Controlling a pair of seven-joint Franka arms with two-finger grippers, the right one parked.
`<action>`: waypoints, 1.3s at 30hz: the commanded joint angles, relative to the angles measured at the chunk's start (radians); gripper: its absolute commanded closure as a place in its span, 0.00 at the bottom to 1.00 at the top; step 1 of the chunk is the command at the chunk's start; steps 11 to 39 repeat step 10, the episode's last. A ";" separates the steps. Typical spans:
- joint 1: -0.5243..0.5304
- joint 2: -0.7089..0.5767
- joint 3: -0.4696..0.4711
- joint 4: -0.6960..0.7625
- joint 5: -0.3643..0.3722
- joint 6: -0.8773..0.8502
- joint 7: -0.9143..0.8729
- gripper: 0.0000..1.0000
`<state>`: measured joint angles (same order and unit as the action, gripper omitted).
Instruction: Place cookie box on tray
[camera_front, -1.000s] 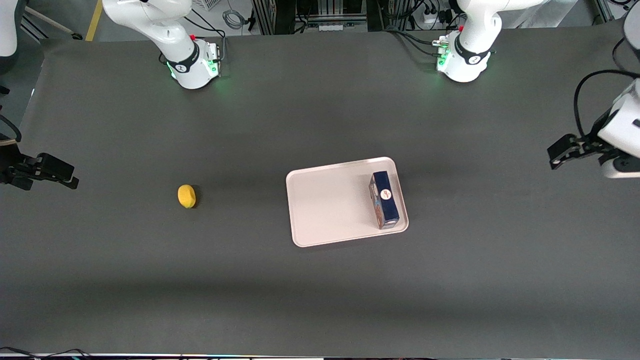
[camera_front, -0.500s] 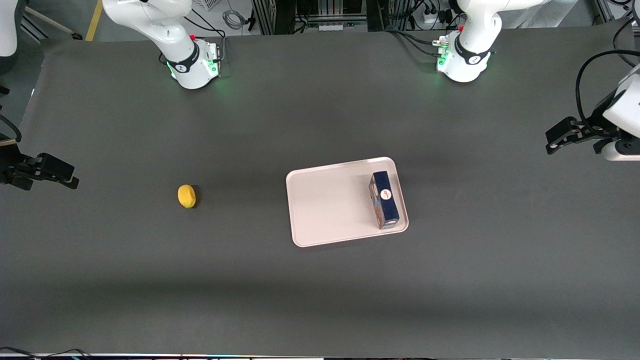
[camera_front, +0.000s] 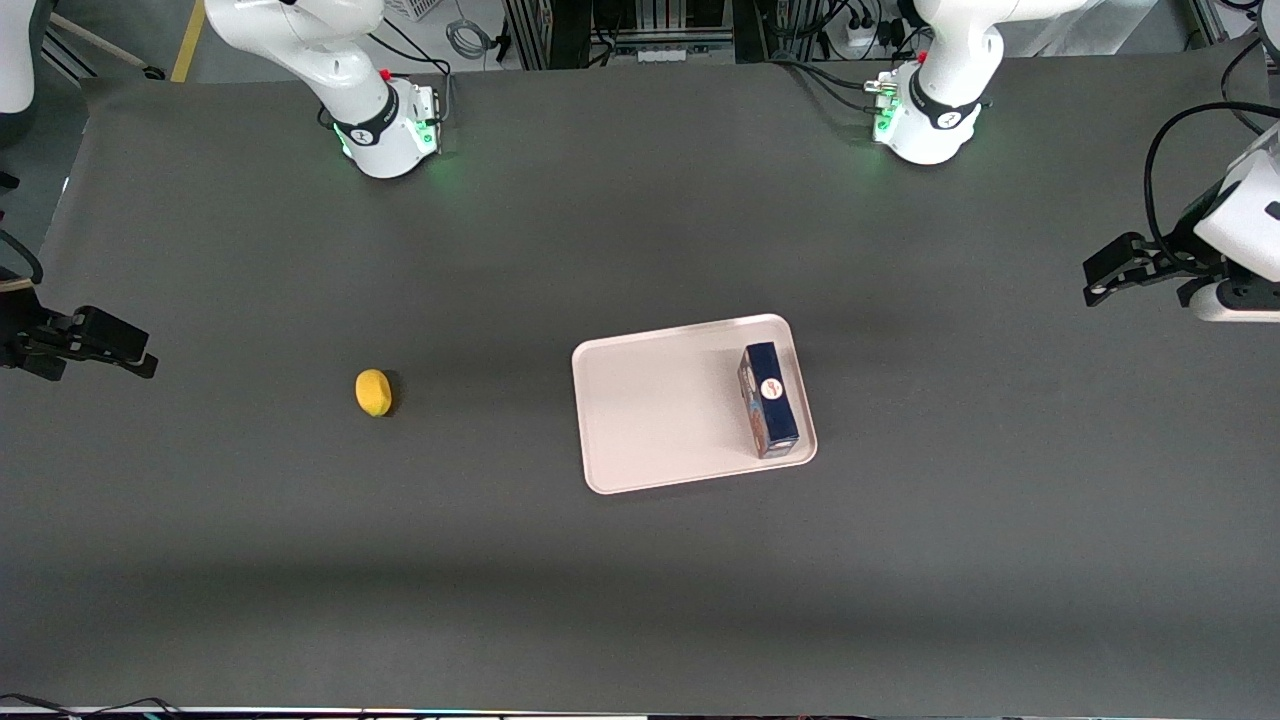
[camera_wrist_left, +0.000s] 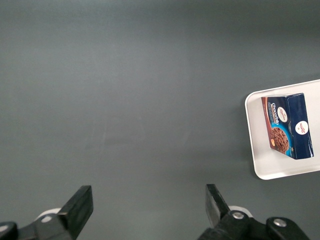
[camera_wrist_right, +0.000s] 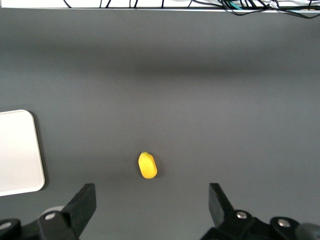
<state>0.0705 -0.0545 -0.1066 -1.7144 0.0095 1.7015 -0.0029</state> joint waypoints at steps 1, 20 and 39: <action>-0.004 -0.031 0.001 -0.027 -0.011 -0.010 0.018 0.00; -0.004 -0.030 0.002 -0.025 -0.013 -0.022 0.018 0.00; -0.004 -0.030 0.002 -0.025 -0.013 -0.022 0.018 0.00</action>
